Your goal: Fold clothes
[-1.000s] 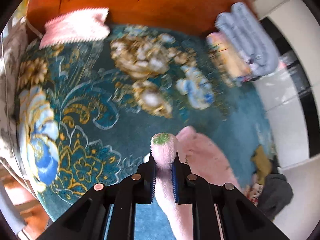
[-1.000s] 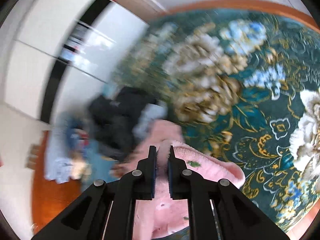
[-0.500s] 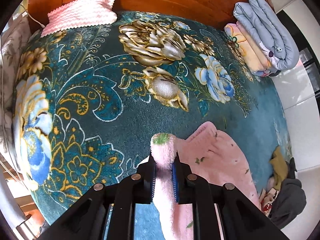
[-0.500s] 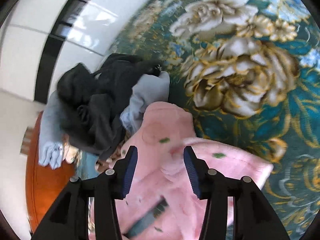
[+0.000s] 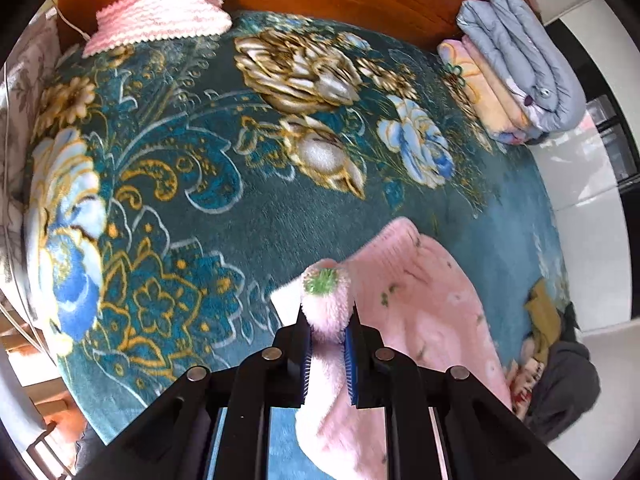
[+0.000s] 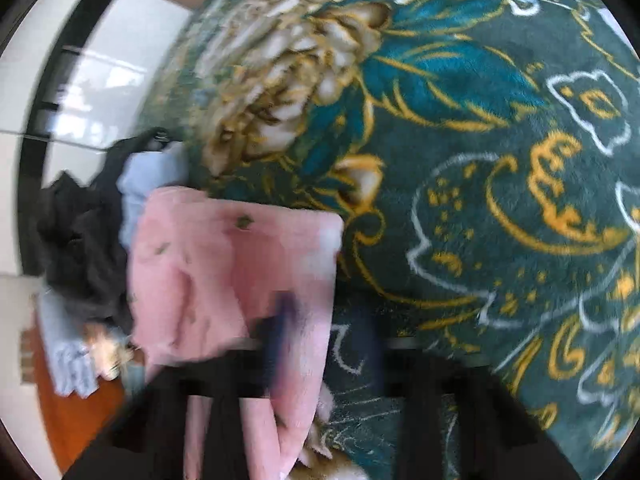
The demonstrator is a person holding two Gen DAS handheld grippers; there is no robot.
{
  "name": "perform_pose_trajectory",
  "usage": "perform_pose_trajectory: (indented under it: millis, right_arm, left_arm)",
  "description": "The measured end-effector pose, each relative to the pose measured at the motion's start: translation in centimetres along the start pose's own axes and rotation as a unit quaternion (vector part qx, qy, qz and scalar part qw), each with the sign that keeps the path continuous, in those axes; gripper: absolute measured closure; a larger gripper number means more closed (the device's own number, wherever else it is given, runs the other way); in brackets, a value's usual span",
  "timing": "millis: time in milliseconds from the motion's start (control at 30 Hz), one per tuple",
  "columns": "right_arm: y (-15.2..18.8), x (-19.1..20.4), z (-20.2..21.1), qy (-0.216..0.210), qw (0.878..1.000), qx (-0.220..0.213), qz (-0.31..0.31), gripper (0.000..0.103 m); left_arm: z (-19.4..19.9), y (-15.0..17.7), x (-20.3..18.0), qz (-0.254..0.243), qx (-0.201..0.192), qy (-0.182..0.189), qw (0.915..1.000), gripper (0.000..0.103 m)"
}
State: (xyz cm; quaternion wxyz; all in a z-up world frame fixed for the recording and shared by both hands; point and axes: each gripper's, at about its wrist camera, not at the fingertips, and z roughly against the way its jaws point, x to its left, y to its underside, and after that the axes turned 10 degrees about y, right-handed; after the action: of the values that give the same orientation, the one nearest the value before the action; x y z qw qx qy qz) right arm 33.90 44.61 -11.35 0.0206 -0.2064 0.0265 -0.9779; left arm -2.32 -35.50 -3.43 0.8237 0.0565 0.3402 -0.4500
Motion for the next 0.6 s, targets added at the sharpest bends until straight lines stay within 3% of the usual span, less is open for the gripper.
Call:
perform_pose_trajectory:
  millis: [67, 133, 267, 333, 400, 500, 600]
  right_arm:
    - [0.4, 1.0, -0.4, 0.011, 1.0, 0.003, -0.013, 0.1]
    - [0.8, 2.4, 2.3, -0.004, 1.0, -0.019, 0.002, 0.101]
    - [0.2, 5.4, 11.5, -0.049, 0.993, -0.095, 0.054, 0.101]
    - [0.2, 6.1, 16.9, -0.069, 0.984, -0.148, 0.075, 0.101]
    - [1.0, 5.3, 20.3, -0.056, 0.977, -0.186, 0.086, 0.101]
    - [2.7, 2.9, 20.4, -0.015, 0.981, -0.177, 0.074, 0.101]
    - [5.2, -0.4, 19.1, -0.006, 0.987, -0.154, 0.037, 0.101]
  left_arm:
    - [0.6, 0.1, -0.1, -0.002, 0.005, 0.017, 0.9998, 0.089]
    - [1.1, -0.2, -0.5, -0.012, 0.006, 0.027, 0.9995, 0.089]
    - [4.5, -2.2, -2.9, -0.042, -0.021, 0.104, 0.9935, 0.09]
    - [6.1, -2.6, -4.0, -0.069, -0.04, 0.128, 0.9886, 0.09]
    - [6.4, -2.5, -3.8, -0.085, -0.04, 0.131, 0.9869, 0.09]
    - [4.6, -1.8, -1.1, -0.058, -0.009, 0.128, 0.9901, 0.09]
    - [2.6, -0.9, 2.4, -0.019, 0.028, 0.128, 0.9913, 0.09]
